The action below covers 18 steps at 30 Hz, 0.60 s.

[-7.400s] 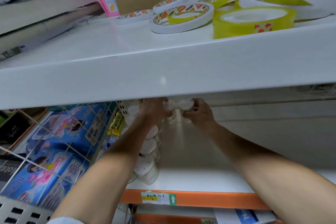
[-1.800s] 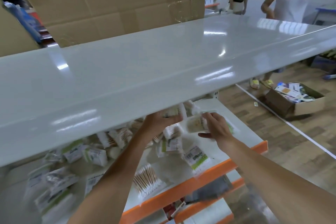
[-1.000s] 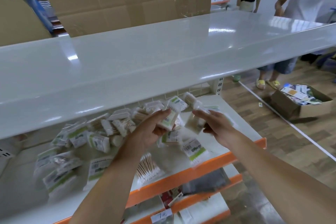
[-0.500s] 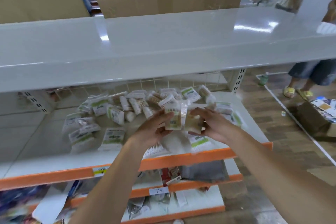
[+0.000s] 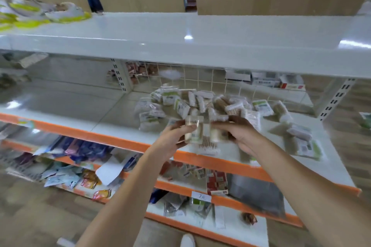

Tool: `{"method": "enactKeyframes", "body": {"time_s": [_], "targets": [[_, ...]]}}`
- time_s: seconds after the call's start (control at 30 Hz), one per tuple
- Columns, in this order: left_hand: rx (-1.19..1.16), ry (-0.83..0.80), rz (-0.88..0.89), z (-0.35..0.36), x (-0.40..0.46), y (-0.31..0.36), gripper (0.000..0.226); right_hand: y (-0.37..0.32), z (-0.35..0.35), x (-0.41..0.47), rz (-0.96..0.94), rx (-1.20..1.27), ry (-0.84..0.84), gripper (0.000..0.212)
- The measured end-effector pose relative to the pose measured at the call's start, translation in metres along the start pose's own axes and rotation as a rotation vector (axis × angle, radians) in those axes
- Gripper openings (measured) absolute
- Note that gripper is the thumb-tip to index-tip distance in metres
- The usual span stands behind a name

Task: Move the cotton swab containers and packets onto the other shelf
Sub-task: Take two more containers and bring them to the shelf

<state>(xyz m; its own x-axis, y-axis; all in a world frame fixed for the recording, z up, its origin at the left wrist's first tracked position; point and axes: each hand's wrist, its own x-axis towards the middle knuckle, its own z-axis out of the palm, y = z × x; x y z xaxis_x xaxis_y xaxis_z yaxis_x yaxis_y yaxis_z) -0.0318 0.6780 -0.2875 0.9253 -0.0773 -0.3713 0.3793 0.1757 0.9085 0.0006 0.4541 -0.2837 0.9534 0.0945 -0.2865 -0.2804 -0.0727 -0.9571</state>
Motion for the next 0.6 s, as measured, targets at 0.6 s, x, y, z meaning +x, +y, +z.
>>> {"method": "enactKeyframes", "body": {"time_s": [0.6], "targets": [[0.085,0.363,0.147,-0.182,-0.042,0.048,0.045,-0.037,0.211,0.06,-0.002,-0.051,-0.323,0.048]]}}
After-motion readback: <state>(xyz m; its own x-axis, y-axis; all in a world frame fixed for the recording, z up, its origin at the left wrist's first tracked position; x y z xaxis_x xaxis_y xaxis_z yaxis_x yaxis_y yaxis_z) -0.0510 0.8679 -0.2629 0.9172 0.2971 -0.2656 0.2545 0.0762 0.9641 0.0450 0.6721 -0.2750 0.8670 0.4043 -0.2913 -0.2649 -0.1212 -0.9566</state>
